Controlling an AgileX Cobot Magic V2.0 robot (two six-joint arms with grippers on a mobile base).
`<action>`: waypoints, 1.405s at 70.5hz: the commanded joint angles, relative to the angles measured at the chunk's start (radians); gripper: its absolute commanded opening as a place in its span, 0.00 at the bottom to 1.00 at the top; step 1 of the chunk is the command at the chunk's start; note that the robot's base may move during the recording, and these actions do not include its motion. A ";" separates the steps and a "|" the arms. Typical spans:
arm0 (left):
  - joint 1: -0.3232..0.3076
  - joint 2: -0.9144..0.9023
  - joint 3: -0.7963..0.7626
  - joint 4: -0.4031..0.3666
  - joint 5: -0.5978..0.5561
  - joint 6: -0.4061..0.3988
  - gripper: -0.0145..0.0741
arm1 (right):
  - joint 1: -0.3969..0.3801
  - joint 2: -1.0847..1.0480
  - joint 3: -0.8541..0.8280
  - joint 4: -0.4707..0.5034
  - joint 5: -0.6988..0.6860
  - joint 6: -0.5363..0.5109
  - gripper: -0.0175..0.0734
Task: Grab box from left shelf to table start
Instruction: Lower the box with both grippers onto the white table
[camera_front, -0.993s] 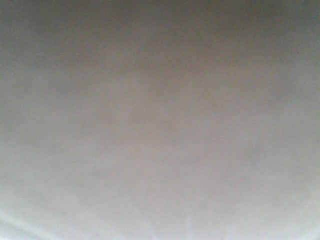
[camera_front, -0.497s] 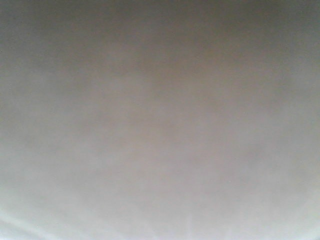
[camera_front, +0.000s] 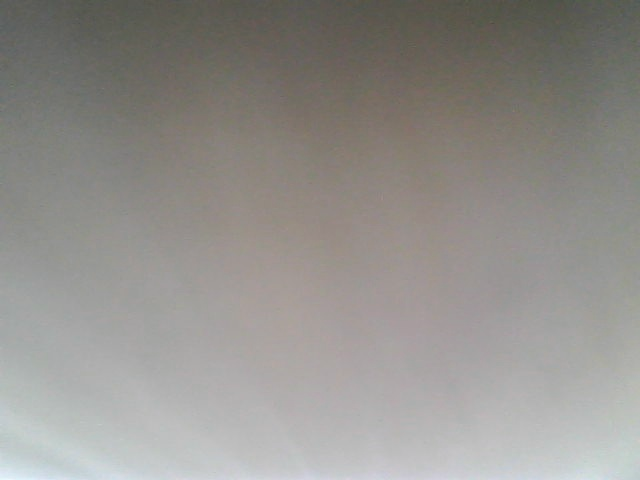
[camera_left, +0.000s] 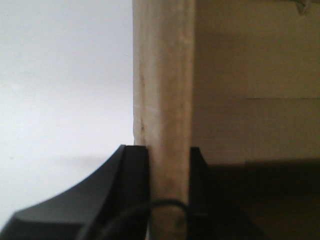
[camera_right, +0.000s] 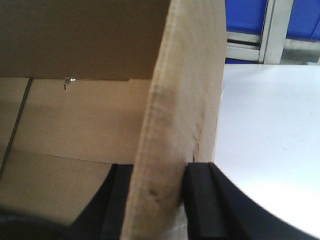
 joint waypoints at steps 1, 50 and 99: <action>-0.002 0.060 -0.109 0.059 -0.125 -0.002 0.05 | -0.008 0.095 -0.068 -0.070 -0.155 -0.006 0.26; -0.002 0.766 -0.353 0.081 -0.209 -0.029 0.05 | -0.008 0.772 -0.203 -0.069 -0.187 -0.041 0.26; 0.068 0.879 -0.355 0.013 -0.199 0.053 0.06 | -0.008 0.892 -0.205 -0.071 -0.211 -0.043 0.62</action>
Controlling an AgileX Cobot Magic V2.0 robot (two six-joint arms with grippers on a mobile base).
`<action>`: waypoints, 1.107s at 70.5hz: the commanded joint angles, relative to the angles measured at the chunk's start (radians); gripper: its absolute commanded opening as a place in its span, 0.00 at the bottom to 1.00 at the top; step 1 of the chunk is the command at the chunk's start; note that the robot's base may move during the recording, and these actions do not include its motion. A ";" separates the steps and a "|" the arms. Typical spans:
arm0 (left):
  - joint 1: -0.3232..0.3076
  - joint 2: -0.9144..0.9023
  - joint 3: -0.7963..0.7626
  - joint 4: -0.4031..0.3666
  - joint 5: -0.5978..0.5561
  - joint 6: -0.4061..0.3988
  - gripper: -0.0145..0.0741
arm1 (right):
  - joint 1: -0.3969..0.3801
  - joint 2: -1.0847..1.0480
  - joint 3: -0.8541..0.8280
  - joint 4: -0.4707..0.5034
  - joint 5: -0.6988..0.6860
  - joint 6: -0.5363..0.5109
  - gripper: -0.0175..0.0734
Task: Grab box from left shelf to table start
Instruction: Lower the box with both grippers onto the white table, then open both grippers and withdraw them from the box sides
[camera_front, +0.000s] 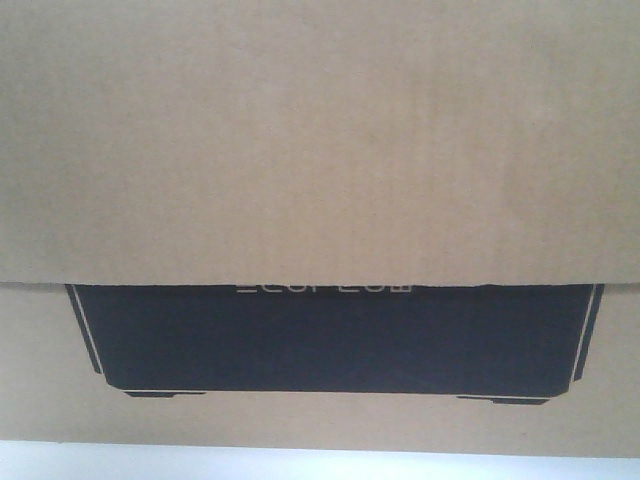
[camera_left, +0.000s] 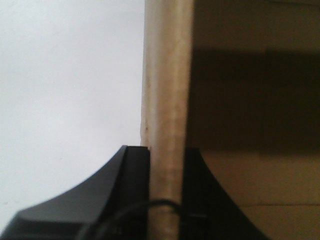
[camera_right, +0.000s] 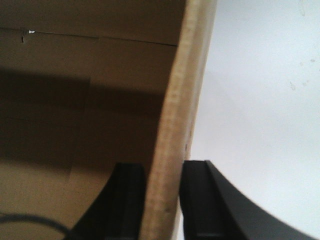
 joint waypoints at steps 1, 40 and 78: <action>0.009 -0.020 -0.030 -0.013 -0.072 0.025 0.06 | -0.008 -0.022 -0.039 -0.005 -0.056 0.008 0.65; 0.009 -0.081 -0.176 -0.028 -0.001 0.038 0.78 | -0.008 -0.142 -0.131 -0.060 0.002 0.011 0.84; 0.009 -0.701 0.186 0.099 -0.100 0.050 0.06 | -0.008 -0.636 0.106 -0.061 -0.027 0.011 0.26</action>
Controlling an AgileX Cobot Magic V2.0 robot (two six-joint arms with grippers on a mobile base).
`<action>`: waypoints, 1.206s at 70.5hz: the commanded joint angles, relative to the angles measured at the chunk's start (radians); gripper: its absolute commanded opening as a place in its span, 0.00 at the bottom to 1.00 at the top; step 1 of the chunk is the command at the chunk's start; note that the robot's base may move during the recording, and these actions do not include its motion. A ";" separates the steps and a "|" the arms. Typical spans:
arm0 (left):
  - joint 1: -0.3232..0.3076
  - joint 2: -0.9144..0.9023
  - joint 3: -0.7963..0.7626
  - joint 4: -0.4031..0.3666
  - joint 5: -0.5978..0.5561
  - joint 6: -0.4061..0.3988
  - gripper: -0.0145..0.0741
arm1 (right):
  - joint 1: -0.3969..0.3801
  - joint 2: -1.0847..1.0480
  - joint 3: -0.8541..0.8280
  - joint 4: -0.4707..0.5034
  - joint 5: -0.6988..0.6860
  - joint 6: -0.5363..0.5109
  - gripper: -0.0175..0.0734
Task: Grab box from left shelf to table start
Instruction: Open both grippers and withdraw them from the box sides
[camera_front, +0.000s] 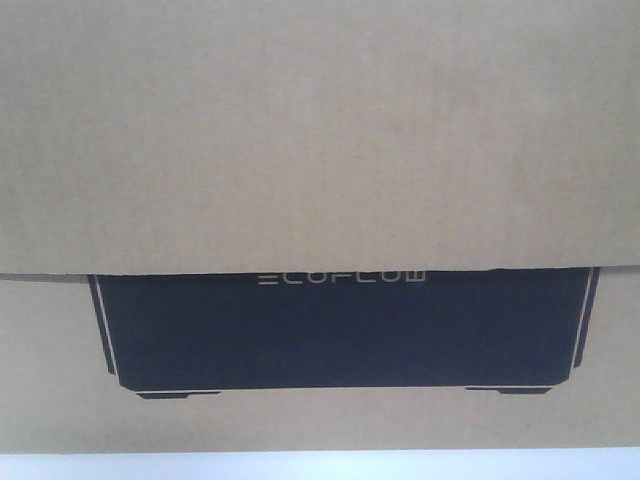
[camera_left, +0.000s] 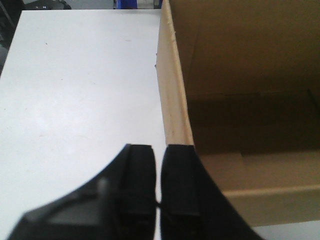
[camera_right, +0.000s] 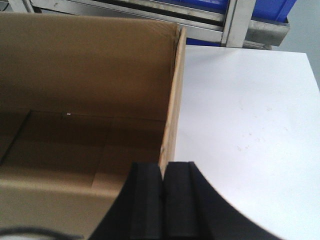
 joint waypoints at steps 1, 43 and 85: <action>0.001 -0.110 0.073 0.017 -0.111 0.003 0.06 | -0.008 -0.086 0.072 -0.008 -0.095 0.001 0.26; 0.001 -0.565 0.644 0.037 -0.440 0.003 0.05 | -0.008 -0.594 0.561 -0.010 -0.329 0.000 0.26; 0.001 -0.565 0.648 0.039 -0.440 0.003 0.05 | -0.008 -0.594 0.562 -0.010 -0.317 0.000 0.26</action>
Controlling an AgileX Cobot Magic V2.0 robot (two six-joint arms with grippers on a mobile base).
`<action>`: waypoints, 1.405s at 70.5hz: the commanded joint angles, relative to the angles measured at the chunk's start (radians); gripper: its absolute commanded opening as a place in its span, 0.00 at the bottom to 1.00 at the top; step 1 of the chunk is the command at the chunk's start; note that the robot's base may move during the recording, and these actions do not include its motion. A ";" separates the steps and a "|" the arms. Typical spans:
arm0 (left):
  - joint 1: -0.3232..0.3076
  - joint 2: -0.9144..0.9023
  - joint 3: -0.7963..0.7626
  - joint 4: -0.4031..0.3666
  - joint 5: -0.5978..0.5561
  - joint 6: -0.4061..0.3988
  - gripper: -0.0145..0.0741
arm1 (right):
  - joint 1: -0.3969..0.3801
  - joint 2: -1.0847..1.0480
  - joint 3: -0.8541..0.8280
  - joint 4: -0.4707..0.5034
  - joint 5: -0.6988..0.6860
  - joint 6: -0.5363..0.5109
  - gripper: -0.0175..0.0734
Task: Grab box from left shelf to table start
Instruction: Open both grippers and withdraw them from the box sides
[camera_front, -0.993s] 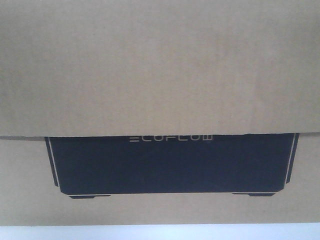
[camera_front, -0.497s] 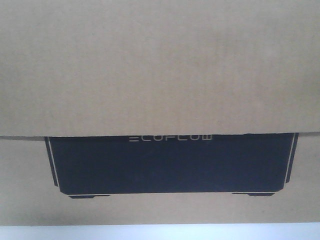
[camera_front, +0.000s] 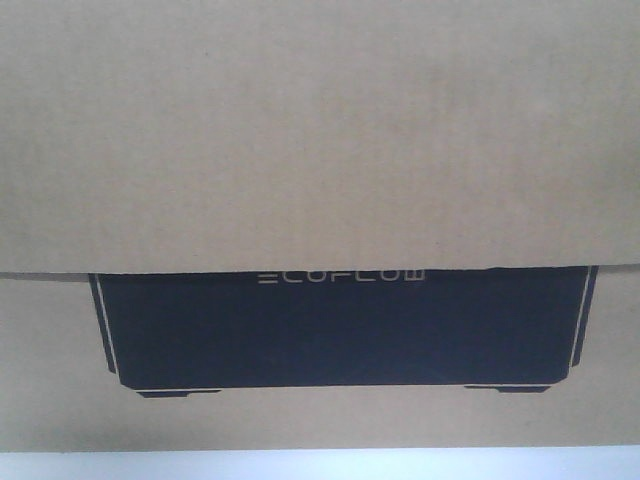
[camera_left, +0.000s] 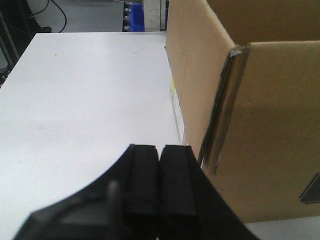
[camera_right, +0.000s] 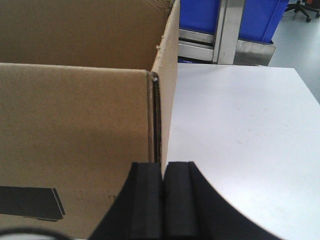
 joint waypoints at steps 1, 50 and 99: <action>0.003 0.009 -0.019 0.006 -0.095 0.003 0.05 | -0.008 0.015 -0.022 -0.007 -0.090 0.000 0.26; 0.159 -0.190 0.432 -0.098 -0.578 0.113 0.05 | -0.008 0.015 -0.022 -0.007 -0.090 0.000 0.26; 0.159 -0.190 0.432 -0.098 -0.578 0.113 0.05 | -0.008 0.015 -0.022 -0.007 -0.092 0.000 0.26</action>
